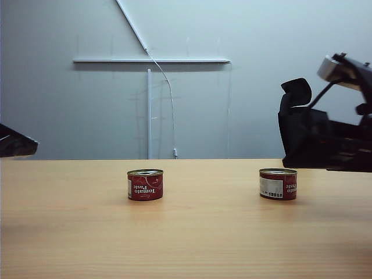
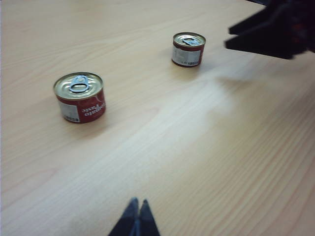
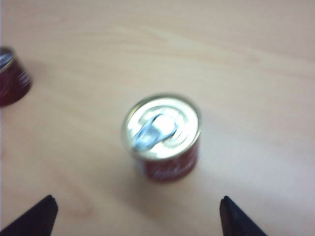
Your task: Stack a can of tomatoes on the right onto the can of tomatoes on the left.
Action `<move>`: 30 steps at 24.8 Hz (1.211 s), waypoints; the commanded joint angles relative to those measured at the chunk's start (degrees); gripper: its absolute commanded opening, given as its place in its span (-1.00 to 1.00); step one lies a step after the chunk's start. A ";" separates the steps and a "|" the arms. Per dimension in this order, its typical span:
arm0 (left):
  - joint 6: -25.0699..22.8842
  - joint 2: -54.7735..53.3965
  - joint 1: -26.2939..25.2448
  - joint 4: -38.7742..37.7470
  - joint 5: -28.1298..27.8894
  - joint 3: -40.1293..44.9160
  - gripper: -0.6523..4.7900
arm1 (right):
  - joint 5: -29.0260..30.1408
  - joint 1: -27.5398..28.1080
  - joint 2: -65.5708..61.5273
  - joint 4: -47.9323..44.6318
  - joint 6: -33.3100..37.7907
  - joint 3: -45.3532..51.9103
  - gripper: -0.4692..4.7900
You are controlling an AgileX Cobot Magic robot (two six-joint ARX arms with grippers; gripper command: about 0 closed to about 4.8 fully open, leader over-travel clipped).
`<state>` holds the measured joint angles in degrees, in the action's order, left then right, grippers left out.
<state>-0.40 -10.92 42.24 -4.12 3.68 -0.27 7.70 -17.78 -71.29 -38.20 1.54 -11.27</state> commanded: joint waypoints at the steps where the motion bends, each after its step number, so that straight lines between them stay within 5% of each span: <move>1: 0.00 -0.07 -0.13 0.31 0.07 -0.22 -0.77 | -0.11 -0.04 -8.33 -8.63 -0.57 -3.72 1.00; 27: 0.00 -0.02 -0.13 0.31 0.11 -0.22 -0.77 | -0.13 -0.04 -23.34 -11.80 -0.68 -11.87 0.98; 28: 0.00 -0.02 -0.13 0.31 0.11 -0.22 -0.77 | -0.13 -0.04 -23.61 -11.74 -0.68 -11.87 0.62; 30: 0.00 -0.02 -0.13 0.31 0.11 -0.22 -0.77 | -0.13 -0.04 -23.89 -11.74 -0.66 -11.87 0.52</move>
<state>-0.38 -10.87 42.22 -4.12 3.68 -0.30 7.51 -17.76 -95.37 -49.06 0.64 -22.92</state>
